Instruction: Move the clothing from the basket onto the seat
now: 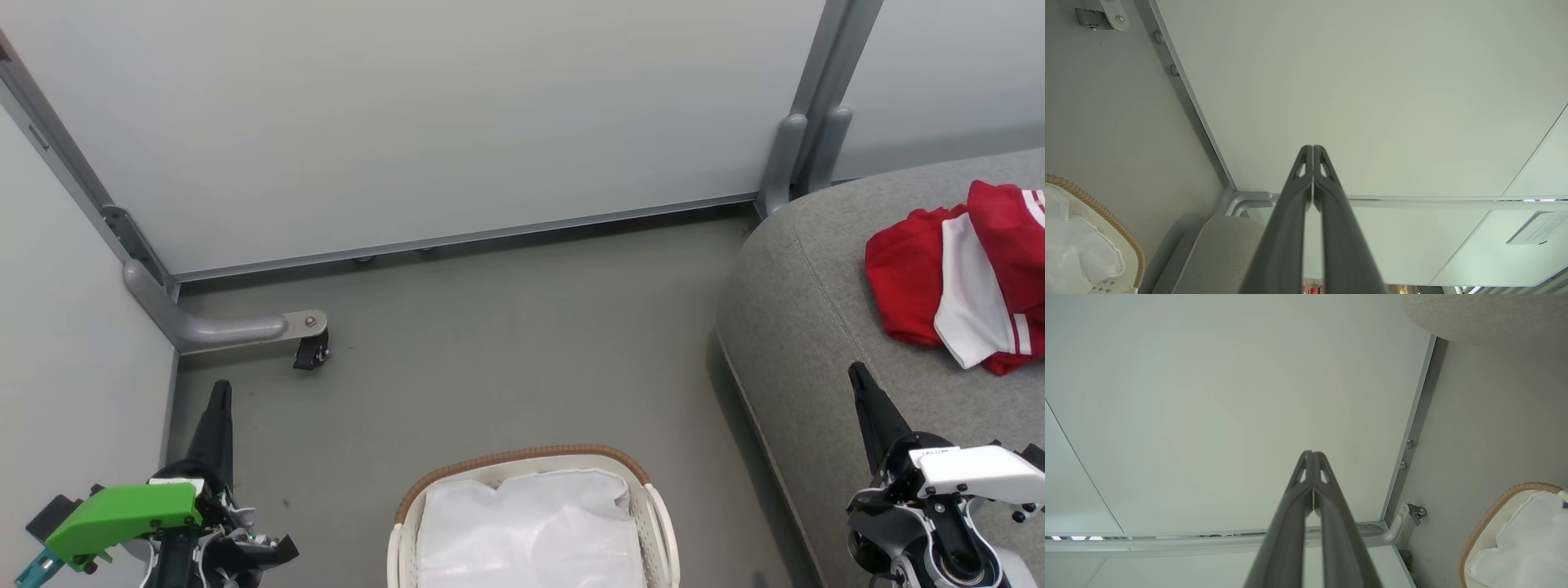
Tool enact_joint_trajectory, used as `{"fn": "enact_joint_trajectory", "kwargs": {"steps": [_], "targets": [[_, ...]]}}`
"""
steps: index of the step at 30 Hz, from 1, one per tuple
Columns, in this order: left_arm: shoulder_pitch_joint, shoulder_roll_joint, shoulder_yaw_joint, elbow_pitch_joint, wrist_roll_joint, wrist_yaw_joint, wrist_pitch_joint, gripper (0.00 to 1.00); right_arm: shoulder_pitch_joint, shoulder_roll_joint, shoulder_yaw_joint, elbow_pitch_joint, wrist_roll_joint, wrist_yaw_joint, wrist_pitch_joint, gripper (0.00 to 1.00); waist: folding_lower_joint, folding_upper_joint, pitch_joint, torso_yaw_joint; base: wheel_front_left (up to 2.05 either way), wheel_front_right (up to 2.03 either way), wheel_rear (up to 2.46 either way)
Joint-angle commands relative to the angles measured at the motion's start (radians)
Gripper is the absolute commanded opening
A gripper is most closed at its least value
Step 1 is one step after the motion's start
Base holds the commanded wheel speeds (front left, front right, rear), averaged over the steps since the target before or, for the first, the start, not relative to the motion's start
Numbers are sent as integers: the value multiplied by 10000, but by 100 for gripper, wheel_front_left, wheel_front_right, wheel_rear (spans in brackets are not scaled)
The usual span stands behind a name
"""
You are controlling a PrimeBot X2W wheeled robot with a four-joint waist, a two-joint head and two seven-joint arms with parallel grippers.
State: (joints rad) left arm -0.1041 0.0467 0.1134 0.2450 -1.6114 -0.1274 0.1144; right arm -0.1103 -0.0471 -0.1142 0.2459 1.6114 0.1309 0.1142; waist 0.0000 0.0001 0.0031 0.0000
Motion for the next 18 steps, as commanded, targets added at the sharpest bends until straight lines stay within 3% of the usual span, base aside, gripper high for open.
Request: {"fn": "enact_joint_trajectory", "kwargs": {"steps": [1,18], "targets": [[-93,66,22,-17,-30,-61,30,0,42,-59,-17,-38,31,-3,32,0,0,-1,0,0,0,0,0],[-93,66,21,-18,-31,-61,29,0,42,-59,-16,-37,31,-3,30,0,0,-1,0,0,0,0,0]]}}
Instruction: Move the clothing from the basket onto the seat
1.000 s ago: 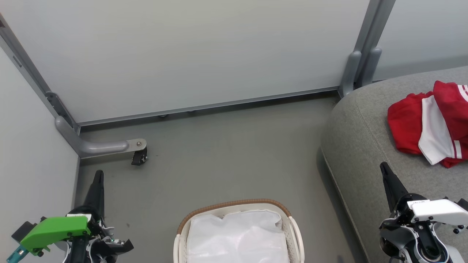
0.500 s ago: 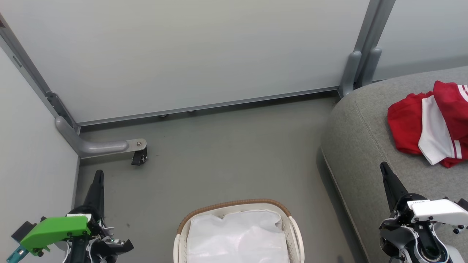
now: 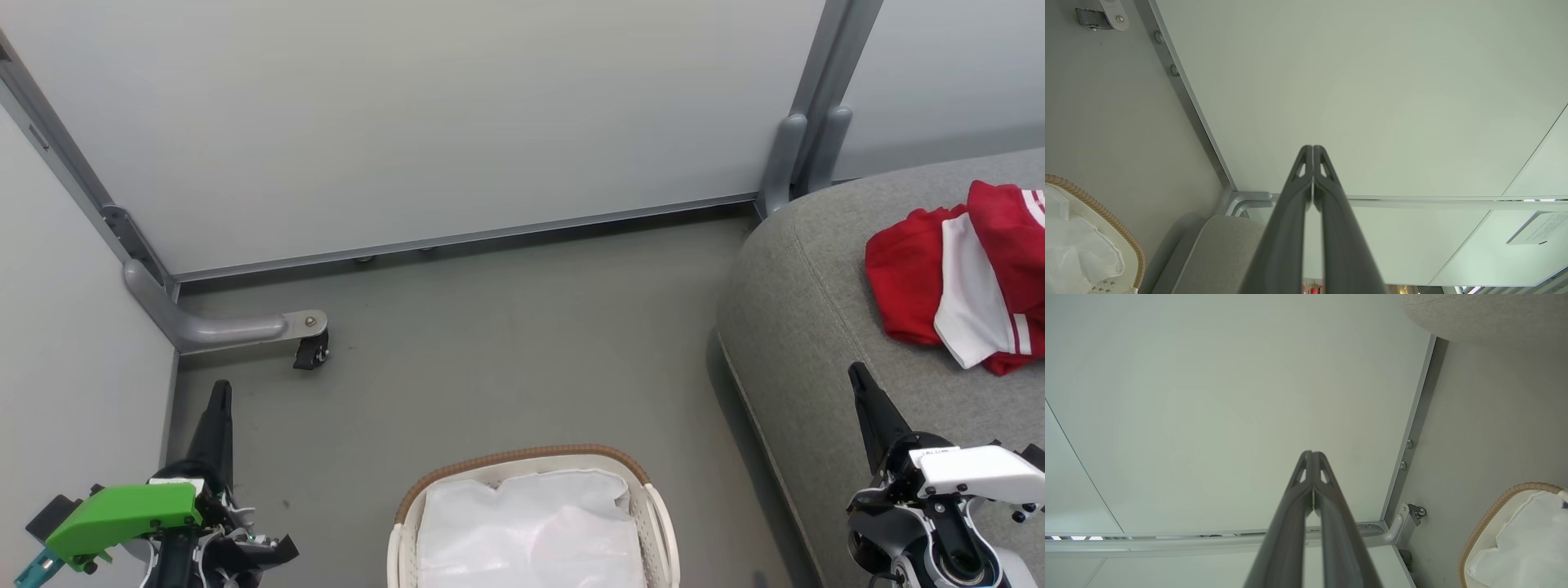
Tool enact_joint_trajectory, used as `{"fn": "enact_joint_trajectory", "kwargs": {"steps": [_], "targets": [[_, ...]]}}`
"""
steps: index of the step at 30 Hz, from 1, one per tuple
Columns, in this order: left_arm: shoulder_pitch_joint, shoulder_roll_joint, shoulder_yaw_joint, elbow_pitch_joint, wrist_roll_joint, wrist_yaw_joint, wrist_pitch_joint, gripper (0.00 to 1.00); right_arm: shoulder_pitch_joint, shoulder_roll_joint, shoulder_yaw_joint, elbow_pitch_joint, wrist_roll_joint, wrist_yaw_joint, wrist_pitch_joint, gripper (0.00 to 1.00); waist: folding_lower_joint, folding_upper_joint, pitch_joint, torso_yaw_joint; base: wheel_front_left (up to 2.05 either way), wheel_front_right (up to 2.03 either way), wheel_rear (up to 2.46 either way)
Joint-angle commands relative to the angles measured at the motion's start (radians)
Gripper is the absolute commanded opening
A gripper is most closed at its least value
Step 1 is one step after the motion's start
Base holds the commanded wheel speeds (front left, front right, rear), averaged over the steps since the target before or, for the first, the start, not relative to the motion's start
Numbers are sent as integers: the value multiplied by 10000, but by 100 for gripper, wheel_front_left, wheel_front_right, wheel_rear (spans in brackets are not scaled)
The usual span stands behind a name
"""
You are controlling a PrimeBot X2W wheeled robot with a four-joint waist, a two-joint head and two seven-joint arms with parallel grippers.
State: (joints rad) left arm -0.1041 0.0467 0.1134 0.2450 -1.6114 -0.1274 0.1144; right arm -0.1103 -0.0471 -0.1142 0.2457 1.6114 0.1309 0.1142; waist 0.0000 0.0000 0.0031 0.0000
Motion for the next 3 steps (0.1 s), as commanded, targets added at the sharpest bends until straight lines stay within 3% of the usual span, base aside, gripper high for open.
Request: {"fn": "enact_joint_trajectory", "kwargs": {"steps": [1,3], "targets": [[-93,66,21,-18,-31,-61,29,0,42,-59,-16,-35,31,-3,31,0,0,0,0,0,0,0,0],[-93,66,21,-18,-31,-61,29,0,42,-59,-16,-35,31,-3,31,0,0,0,0,0,0,0,0]]}}
